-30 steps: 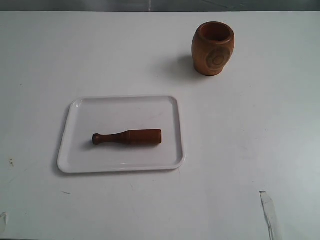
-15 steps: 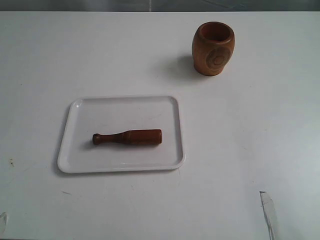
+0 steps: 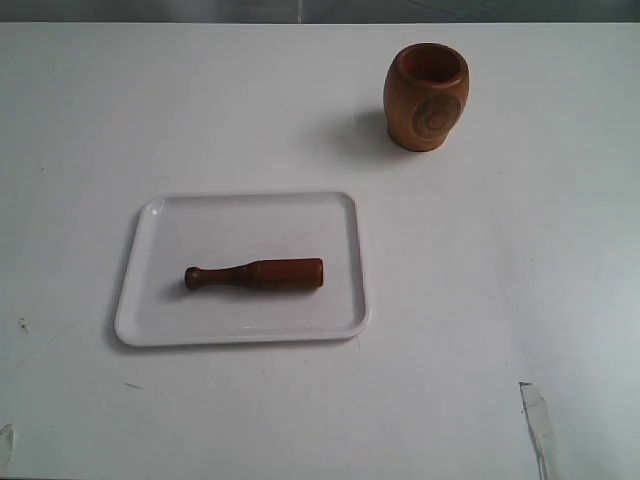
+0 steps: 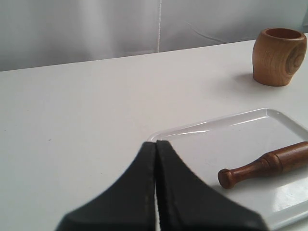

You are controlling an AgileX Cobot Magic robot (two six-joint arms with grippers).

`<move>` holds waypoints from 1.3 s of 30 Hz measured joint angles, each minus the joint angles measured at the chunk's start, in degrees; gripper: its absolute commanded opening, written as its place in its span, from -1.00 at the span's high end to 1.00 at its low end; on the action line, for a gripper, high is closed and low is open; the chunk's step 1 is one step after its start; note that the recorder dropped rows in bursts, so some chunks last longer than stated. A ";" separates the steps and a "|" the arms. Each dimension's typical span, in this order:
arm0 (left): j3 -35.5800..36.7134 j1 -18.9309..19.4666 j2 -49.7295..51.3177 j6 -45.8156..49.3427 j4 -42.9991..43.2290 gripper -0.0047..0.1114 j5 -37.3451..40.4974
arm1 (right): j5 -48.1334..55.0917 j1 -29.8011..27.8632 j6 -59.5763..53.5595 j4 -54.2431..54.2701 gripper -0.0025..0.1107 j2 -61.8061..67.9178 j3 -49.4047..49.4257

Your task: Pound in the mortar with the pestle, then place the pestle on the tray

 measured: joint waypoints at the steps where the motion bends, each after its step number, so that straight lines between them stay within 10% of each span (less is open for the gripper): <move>1: 0.00 0.00 0.00 0.00 0.00 0.92 0.00 | 1.12 0.00 -10.93 7.88 0.96 0.00 0.00; 8: 0.00 0.00 0.00 0.00 0.00 0.92 0.00 | 9.56 0.00 -35.07 23.00 0.96 0.00 0.00; 39: 0.00 0.00 0.00 0.00 0.00 0.92 0.00 | 7.49 0.00 -18.57 16.22 0.96 0.00 0.00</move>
